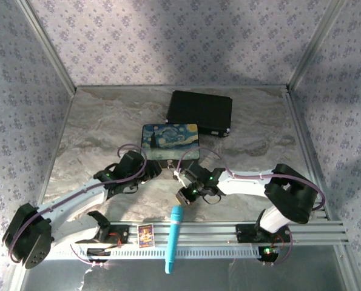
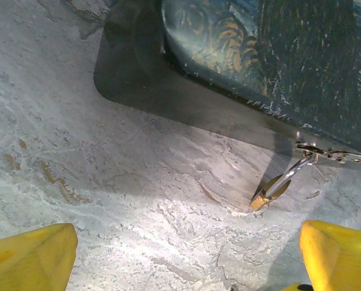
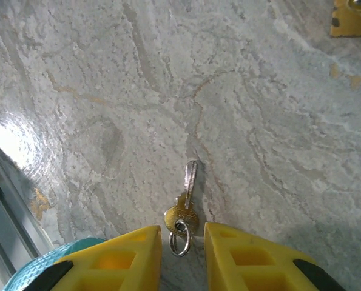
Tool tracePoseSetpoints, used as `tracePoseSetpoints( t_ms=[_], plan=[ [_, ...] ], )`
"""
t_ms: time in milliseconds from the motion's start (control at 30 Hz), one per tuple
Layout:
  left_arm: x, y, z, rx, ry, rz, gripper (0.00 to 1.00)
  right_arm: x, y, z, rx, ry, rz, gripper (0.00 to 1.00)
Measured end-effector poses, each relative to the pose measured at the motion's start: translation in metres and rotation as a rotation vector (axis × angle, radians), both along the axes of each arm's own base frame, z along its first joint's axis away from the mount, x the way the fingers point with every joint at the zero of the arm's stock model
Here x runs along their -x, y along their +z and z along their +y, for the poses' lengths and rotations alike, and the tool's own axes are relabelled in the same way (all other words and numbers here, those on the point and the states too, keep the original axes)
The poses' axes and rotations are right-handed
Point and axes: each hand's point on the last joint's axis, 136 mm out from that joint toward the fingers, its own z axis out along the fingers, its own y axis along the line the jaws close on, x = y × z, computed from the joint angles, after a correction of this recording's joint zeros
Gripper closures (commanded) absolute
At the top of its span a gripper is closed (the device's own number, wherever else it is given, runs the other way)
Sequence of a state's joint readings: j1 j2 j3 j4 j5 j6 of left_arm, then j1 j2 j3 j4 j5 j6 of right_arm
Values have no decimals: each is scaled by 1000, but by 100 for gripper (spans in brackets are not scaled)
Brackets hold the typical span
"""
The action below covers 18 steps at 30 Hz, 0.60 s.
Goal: Unlock the padlock with the key
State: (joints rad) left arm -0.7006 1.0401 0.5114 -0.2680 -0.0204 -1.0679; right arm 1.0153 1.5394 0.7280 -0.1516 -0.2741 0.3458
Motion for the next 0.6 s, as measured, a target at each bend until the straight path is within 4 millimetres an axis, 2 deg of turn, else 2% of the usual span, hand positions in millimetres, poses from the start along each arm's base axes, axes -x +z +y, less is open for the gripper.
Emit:
tracePoseSetpoints(
  t_ms=[433, 533, 600],
  plan=[
    [1, 6, 10, 4, 30, -47, 5, 5, -10, -1, 6, -41, 37, 76],
    [1, 7, 12, 5, 38, -55, 5, 4, -11, -1, 9, -52, 40, 95],
    [1, 7, 12, 5, 39, -57, 5, 4, -11, 1, 1, -57, 46, 98]
  ],
)
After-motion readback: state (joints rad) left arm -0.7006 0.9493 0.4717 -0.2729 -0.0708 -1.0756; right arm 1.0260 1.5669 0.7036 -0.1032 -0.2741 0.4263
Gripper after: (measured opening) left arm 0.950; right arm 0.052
